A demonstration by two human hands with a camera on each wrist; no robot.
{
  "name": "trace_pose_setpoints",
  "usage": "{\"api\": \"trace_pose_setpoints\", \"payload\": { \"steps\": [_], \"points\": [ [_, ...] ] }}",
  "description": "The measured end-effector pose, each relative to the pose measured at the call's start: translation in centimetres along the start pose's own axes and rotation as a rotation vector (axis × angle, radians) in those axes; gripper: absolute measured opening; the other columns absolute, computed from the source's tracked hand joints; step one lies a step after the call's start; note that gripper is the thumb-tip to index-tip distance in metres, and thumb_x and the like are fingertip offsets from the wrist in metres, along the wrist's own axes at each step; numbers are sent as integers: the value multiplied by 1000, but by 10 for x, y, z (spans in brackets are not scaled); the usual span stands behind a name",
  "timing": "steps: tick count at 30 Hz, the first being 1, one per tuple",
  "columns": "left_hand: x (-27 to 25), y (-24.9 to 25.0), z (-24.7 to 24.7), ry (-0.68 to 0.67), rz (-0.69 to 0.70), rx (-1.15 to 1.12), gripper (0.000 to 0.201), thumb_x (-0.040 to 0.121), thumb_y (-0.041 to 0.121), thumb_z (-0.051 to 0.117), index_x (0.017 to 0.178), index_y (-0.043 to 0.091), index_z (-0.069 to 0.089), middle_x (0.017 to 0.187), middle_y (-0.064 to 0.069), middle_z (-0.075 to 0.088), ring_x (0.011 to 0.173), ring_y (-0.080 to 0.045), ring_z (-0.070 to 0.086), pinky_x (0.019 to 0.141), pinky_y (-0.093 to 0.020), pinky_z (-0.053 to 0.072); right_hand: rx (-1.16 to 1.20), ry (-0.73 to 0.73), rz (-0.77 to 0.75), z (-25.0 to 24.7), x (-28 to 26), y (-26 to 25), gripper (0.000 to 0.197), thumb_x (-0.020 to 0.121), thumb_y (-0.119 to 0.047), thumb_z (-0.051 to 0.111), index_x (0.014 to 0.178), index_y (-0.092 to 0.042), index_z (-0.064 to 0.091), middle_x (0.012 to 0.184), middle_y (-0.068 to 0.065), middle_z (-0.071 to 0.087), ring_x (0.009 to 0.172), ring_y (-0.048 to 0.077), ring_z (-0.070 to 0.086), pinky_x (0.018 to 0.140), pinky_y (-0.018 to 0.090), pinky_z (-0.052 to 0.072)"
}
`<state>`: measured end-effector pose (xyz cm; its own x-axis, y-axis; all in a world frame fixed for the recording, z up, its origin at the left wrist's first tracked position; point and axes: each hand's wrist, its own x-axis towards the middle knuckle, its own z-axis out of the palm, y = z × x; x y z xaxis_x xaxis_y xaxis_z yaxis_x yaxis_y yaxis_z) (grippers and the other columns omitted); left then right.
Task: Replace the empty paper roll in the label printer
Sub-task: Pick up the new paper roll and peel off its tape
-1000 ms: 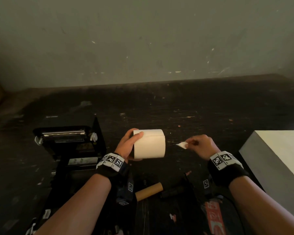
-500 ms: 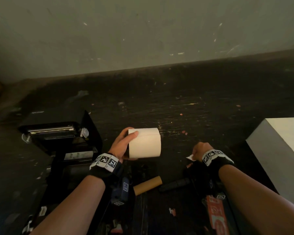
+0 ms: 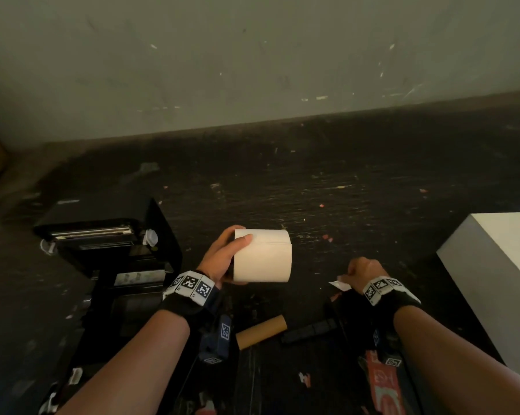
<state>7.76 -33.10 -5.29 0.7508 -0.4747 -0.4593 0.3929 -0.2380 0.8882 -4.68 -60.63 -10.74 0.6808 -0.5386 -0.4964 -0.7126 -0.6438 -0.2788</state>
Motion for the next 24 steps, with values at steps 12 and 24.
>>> {"api": "trace_pose_setpoints", "payload": {
  "steps": [12, 24],
  "points": [
    [-19, 31, 9, -177, 136, 167, 36, 70, 48, 66, 105, 45, 59, 124, -8, 55, 111, -33, 57, 83, -56, 54, -68, -164, -708, -69, -105, -111, 100, 72, -46, 75, 149, -20, 16, 147, -1, 38, 129, 16, 40, 100, 24, 30],
    [-43, 48, 5, -152, 88, -34, 65, 68, 61, 66, 125, 36, 49, 127, -7, 53, 112, -30, 56, 79, -50, 55, 779, -205, -518, -38, -110, -86, 80, 68, -41, 75, 138, -21, 41, 123, 2, 59, 112, 19, 57, 97, 42, 47]
  ]
}}
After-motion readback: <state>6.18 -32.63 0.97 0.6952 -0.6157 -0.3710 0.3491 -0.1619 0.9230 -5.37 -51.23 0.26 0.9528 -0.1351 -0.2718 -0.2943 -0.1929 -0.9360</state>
